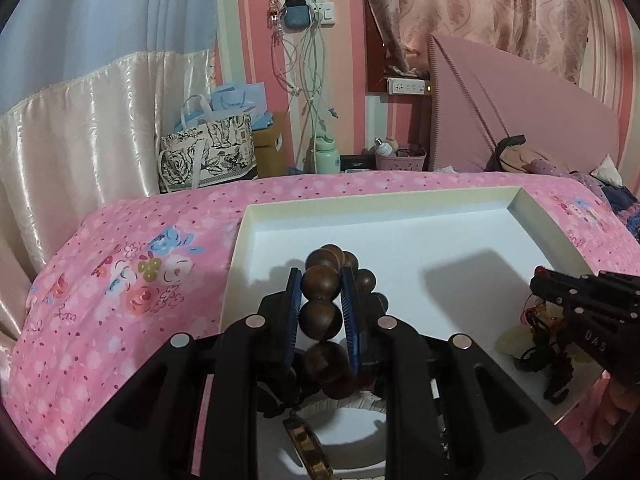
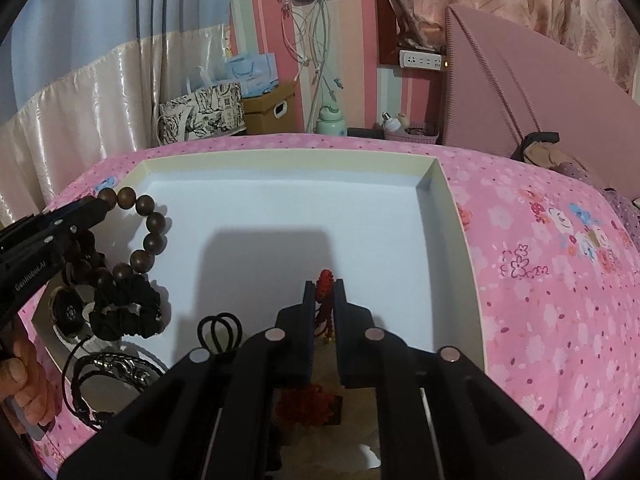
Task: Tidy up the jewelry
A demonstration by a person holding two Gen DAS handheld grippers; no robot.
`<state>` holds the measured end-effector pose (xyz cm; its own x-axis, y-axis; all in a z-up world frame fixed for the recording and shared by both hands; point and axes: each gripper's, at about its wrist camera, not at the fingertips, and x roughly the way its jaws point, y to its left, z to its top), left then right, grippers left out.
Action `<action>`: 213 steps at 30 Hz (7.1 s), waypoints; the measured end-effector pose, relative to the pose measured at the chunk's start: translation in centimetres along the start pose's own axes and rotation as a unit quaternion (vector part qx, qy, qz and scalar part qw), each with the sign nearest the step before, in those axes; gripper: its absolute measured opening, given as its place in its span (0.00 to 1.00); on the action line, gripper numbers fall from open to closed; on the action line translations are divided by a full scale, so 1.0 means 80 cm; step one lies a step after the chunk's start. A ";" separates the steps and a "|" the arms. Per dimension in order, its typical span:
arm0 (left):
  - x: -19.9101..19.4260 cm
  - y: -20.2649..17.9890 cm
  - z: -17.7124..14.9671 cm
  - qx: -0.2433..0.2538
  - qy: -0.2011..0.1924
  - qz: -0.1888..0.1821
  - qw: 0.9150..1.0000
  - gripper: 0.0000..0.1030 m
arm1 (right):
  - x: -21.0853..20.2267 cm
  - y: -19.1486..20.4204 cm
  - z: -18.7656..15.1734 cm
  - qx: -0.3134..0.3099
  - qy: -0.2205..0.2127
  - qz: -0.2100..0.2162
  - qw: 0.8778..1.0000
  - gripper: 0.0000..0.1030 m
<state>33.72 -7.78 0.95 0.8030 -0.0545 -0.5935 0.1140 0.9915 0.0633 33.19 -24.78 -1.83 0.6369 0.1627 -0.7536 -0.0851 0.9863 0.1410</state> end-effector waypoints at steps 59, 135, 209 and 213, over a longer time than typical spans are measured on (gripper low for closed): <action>-0.238 0.014 -0.161 -0.053 -0.163 0.022 0.985 0.97 | -0.242 0.058 -0.176 -0.024 -0.198 -0.058 0.978 0.91; -0.252 0.009 -0.167 -0.049 -0.173 0.068 0.981 0.97 | -0.228 0.056 -0.174 -0.004 -0.170 -0.055 0.984 0.91; -0.261 0.011 -0.170 -0.054 -0.174 0.072 0.981 0.97 | -0.230 0.050 -0.174 0.003 -0.181 -0.054 0.982 0.94; -0.261 0.011 -0.170 -0.053 -0.174 0.073 0.981 0.97 | -0.231 0.051 -0.176 0.003 -0.181 -0.054 0.982 0.94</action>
<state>9.11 -4.19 2.47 0.9591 0.0692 -0.2743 -0.0628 0.9975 0.0322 10.31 -23.38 3.65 0.8730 0.0367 -0.4864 0.0018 0.9969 0.0784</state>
